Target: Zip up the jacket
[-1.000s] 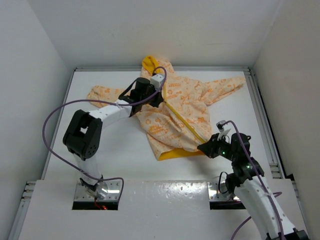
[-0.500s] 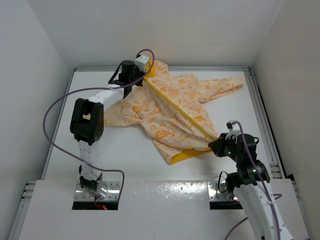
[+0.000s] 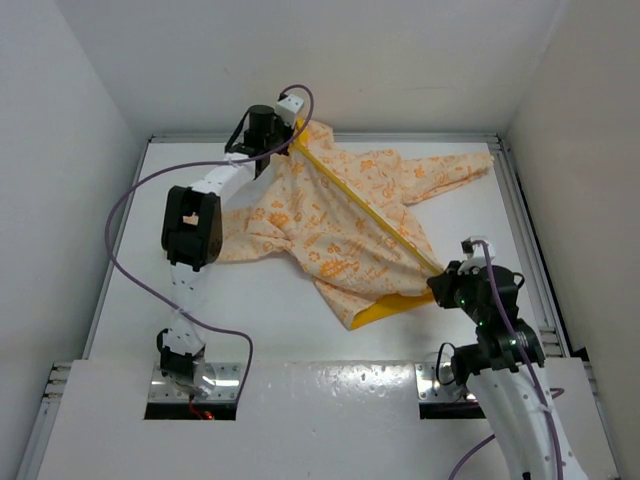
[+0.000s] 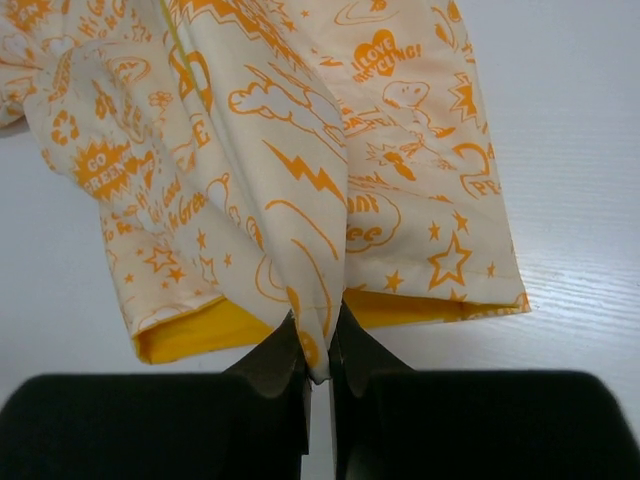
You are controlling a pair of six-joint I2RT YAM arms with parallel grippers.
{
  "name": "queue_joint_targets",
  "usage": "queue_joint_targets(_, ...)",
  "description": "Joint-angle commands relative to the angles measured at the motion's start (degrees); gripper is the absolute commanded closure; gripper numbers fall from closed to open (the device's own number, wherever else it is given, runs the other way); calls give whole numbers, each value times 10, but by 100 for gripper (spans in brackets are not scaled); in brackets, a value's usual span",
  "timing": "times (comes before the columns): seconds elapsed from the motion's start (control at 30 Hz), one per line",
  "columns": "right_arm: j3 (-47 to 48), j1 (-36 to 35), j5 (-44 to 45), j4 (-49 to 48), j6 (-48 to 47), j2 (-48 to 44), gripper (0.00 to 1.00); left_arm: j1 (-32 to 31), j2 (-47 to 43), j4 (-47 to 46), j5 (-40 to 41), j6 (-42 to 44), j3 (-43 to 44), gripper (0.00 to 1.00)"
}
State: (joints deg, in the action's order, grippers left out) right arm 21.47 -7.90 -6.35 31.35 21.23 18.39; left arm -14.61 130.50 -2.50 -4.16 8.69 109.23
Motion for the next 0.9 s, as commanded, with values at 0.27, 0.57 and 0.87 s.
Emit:
queue_joint_targets(0.27,196,6,-219,58,-127,149,0,71,-164,180,-124,-137,135,0)
queue_joint_targets(0.57,429,104,-255,164,-199,395,0,92,-363,357,-56,-175,-57,0)
queue_joint_targets(0.87,456,243,-321,114,-249,553,0,205,-491,284,-36,-172,-333,0)
